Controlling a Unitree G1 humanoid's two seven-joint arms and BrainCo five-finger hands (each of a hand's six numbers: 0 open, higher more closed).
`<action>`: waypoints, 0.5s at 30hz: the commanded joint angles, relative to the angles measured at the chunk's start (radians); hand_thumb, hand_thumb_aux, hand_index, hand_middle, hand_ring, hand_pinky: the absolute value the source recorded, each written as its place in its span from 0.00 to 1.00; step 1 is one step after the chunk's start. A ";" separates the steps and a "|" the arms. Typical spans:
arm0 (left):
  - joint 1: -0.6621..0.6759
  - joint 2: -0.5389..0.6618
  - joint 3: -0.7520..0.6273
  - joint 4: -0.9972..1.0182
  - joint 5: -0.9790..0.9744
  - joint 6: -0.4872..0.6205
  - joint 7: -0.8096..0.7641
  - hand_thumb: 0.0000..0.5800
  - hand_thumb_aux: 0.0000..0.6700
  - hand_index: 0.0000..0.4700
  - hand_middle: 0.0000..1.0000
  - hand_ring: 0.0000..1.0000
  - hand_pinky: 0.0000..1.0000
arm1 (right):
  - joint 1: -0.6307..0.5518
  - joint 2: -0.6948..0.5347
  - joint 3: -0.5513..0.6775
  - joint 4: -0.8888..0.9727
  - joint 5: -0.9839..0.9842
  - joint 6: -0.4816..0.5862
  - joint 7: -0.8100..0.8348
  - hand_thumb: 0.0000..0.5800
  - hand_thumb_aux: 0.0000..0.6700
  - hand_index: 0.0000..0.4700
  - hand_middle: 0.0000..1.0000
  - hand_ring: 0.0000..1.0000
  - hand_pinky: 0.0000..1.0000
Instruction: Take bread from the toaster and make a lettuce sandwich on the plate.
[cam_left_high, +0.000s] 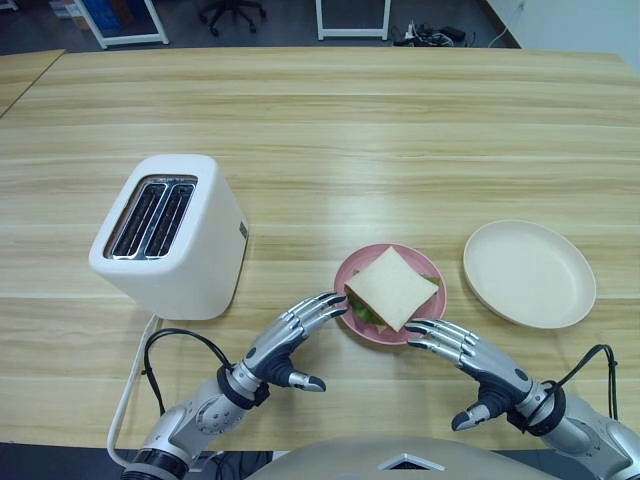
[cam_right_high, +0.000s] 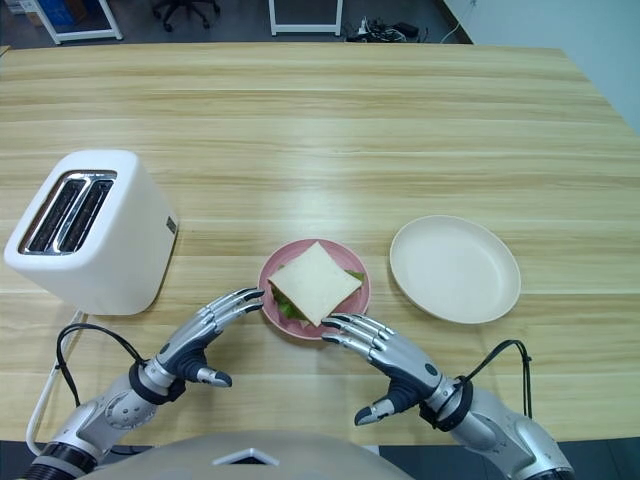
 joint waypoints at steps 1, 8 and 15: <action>0.011 0.018 0.010 0.007 0.020 -0.014 -0.030 0.00 0.00 0.00 0.00 0.00 0.00 | 0.000 -0.004 -0.003 -0.002 0.008 0.014 0.072 0.00 0.00 0.00 0.00 0.00 0.00; 0.002 -0.006 0.010 0.001 0.032 -0.019 -0.046 0.00 0.00 0.00 0.00 0.00 0.00 | -0.117 0.035 0.027 0.084 -0.065 0.062 0.148 0.00 0.00 0.00 0.00 0.00 0.00; -0.003 -0.014 0.021 0.010 0.035 -0.022 -0.050 0.00 0.00 0.00 0.00 0.00 0.00 | -0.166 0.066 0.047 0.093 -0.076 0.048 0.165 0.00 0.00 0.00 0.00 0.00 0.00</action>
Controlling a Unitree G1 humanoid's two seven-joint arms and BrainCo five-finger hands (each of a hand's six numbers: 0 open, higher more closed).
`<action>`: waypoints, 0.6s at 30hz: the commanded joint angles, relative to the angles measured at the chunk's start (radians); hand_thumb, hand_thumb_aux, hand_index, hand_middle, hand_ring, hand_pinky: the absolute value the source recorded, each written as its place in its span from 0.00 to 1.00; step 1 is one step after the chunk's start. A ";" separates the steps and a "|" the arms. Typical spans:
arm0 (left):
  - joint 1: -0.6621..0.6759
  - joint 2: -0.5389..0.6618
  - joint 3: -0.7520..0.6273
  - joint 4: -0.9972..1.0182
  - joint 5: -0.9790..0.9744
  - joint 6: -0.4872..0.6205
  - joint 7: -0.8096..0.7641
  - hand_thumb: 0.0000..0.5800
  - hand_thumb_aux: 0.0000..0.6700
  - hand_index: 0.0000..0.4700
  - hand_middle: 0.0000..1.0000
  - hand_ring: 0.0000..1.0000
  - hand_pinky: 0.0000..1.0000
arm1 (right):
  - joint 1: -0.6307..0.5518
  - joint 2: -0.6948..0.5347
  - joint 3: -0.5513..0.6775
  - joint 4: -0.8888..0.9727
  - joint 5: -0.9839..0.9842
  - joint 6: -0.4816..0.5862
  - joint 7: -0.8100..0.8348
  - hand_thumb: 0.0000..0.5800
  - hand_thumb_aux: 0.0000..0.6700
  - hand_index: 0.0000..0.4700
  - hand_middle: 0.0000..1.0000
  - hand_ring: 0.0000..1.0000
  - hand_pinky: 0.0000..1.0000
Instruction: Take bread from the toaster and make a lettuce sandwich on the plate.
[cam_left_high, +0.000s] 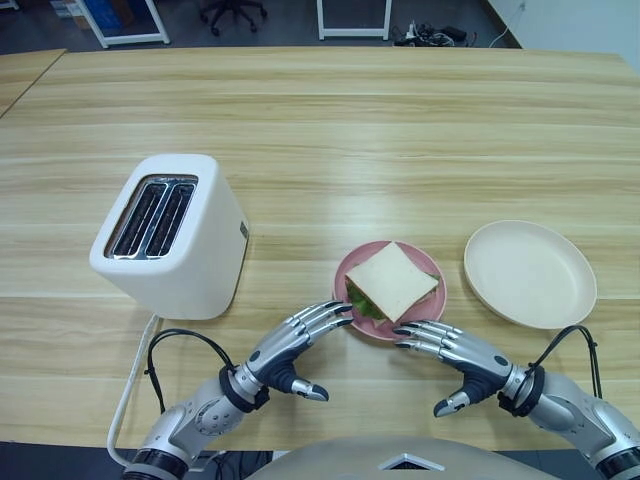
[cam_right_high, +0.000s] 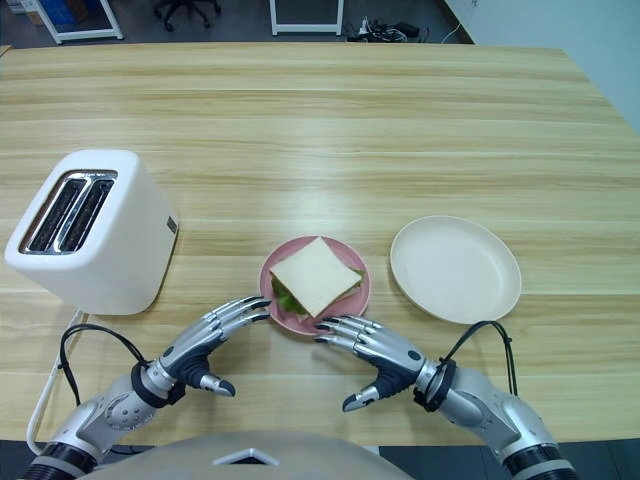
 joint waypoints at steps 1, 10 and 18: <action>-0.006 -0.009 0.008 0.013 0.009 -0.002 -0.008 0.00 0.00 0.00 0.00 0.00 0.00 | -0.043 0.029 0.011 0.018 -0.026 -0.001 0.004 0.00 0.00 0.00 0.00 0.00 0.00; -0.002 -0.019 0.006 0.038 0.011 -0.009 -0.010 0.00 0.00 0.00 0.00 0.00 0.00 | -0.048 0.080 -0.001 0.005 -0.044 -0.022 -0.046 0.00 0.00 0.00 0.00 0.00 0.00; 0.000 -0.015 0.007 0.048 0.013 -0.008 -0.022 0.00 0.00 0.00 0.00 0.00 0.00 | 0.017 0.019 0.012 -0.010 0.016 -0.066 0.016 0.00 0.00 0.00 0.00 0.00 0.00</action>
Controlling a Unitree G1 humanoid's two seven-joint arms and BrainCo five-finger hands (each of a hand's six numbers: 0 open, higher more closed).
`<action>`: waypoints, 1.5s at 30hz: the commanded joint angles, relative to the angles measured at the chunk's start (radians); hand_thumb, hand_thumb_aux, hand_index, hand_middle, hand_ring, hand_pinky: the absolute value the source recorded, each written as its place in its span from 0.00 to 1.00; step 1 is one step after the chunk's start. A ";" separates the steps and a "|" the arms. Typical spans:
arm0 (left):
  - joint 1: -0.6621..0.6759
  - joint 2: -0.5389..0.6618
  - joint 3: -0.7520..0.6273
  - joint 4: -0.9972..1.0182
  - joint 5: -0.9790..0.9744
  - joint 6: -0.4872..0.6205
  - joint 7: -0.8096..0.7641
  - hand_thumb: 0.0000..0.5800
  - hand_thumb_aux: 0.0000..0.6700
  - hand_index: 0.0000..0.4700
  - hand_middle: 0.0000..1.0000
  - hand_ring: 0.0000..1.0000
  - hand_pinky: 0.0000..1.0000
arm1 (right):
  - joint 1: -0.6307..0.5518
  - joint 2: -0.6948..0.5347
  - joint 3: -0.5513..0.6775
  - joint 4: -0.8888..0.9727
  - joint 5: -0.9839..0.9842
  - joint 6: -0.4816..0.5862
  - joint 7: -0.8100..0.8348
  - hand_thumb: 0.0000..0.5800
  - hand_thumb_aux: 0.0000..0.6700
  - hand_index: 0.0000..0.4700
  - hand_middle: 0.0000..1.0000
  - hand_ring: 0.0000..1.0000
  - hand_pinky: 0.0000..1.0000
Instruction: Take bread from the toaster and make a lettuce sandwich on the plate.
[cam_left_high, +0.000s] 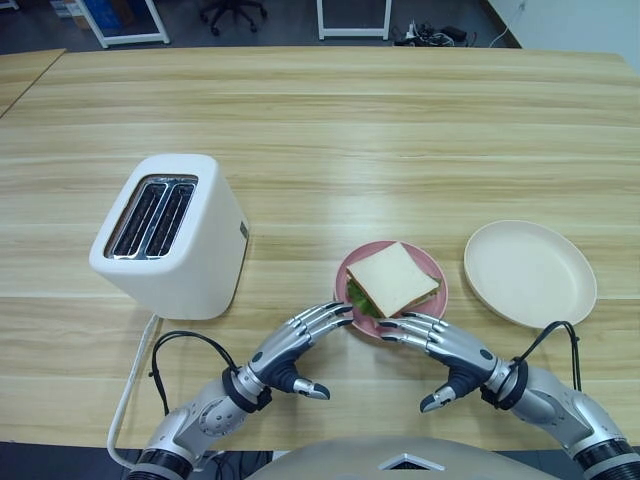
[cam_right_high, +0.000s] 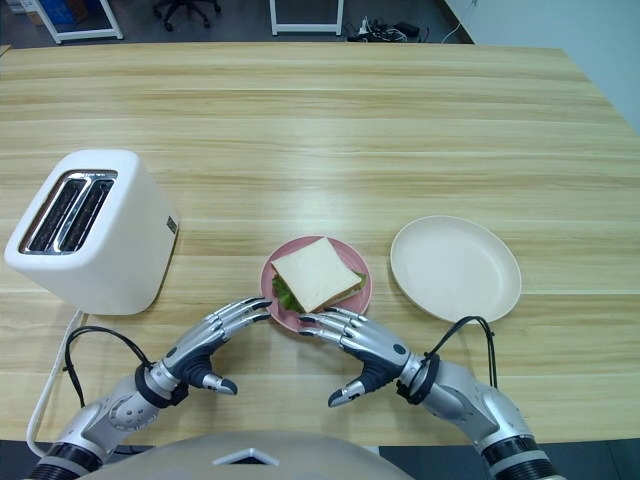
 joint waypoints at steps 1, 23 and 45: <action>0.009 0.024 0.013 0.007 0.007 0.008 -0.024 0.00 0.00 0.00 0.00 0.00 0.00 | 0.074 -0.087 0.013 -0.036 0.111 -0.063 0.060 0.00 0.00 0.00 0.00 0.00 0.00; 0.021 -0.056 -0.140 -0.027 -0.018 0.293 -0.289 1.00 1.00 1.00 1.00 1.00 1.00 | 0.038 0.069 -0.014 0.078 -0.262 0.096 -0.298 1.00 1.00 1.00 1.00 1.00 1.00; -0.493 -0.288 -0.172 0.642 0.034 0.464 0.090 1.00 1.00 1.00 1.00 1.00 1.00 | -0.500 0.366 0.144 0.737 -0.200 0.329 -0.475 1.00 1.00 1.00 1.00 1.00 1.00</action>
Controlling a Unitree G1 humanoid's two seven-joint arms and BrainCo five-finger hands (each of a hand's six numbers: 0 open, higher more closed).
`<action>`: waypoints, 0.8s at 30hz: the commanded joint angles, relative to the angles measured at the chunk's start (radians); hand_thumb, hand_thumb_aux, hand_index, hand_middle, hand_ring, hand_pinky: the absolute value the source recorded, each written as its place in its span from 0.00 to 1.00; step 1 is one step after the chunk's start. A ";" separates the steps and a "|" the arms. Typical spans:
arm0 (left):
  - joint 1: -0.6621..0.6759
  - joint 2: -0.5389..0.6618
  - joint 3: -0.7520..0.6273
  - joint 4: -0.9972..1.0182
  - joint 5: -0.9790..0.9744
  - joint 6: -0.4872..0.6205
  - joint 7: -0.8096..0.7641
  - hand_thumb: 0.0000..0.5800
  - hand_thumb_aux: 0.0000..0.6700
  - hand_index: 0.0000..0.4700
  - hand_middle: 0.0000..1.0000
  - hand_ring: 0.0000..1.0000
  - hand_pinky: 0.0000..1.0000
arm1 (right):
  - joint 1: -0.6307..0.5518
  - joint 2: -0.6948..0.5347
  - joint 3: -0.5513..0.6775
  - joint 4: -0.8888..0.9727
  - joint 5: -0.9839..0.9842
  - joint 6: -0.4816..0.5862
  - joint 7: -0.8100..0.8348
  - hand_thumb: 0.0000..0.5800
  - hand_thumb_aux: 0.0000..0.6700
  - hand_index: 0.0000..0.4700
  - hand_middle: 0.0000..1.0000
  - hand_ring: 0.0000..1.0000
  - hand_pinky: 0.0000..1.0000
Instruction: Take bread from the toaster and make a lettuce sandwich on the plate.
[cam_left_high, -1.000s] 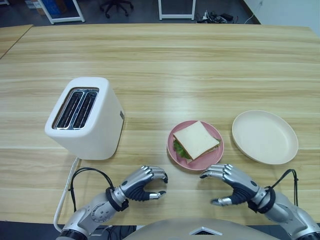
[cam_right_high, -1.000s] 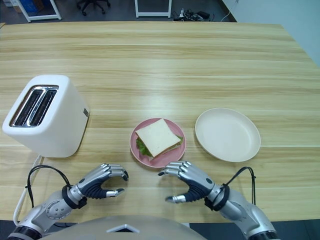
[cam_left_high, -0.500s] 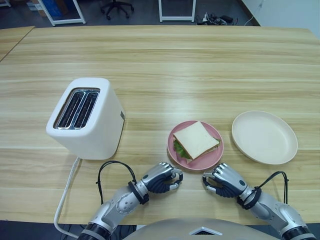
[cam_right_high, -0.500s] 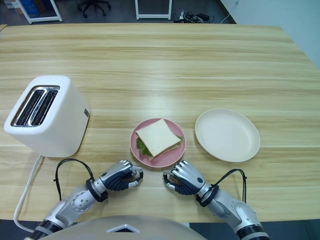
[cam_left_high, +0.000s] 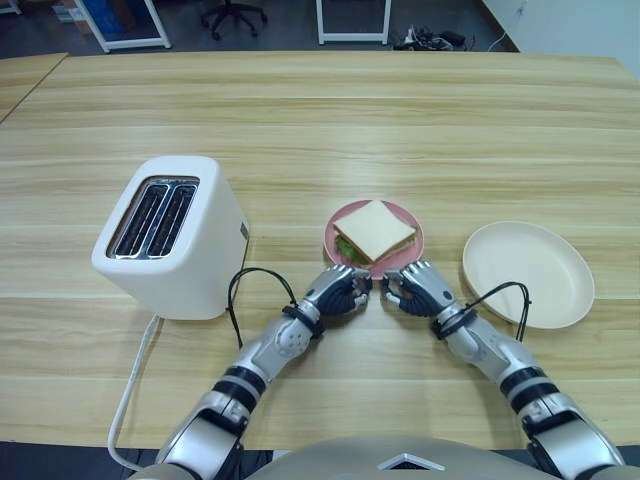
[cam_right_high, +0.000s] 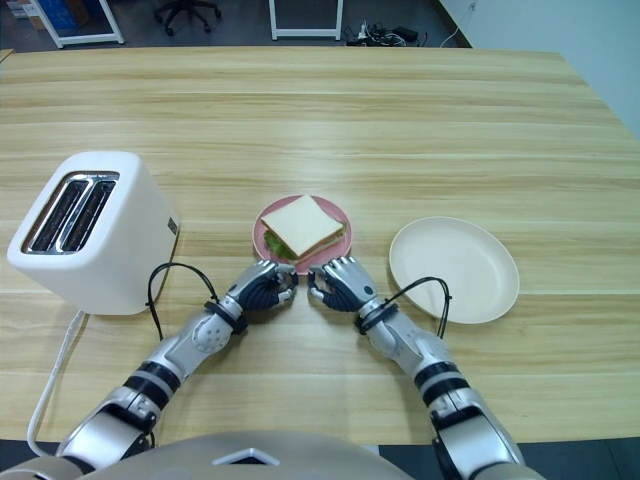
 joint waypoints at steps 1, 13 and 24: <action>0.013 0.001 -0.013 0.160 0.027 0.048 0.056 1.00 1.00 1.00 1.00 1.00 1.00 | -0.007 0.028 0.039 0.137 0.026 0.014 -0.025 1.00 1.00 1.00 1.00 1.00 1.00; 0.236 -0.012 0.071 -0.136 -0.280 -0.612 0.079 0.00 0.00 0.00 0.00 0.00 0.00 | 0.235 -0.032 -0.111 -0.277 0.185 -0.263 -0.297 0.00 0.00 0.00 0.00 0.00 0.00; 0.252 -0.132 0.309 -0.159 -0.244 -0.470 0.216 0.00 0.00 0.00 0.00 0.00 0.00 | 0.268 0.057 -0.212 -0.212 0.243 -0.300 -0.373 0.00 0.00 0.00 0.00 0.00 0.00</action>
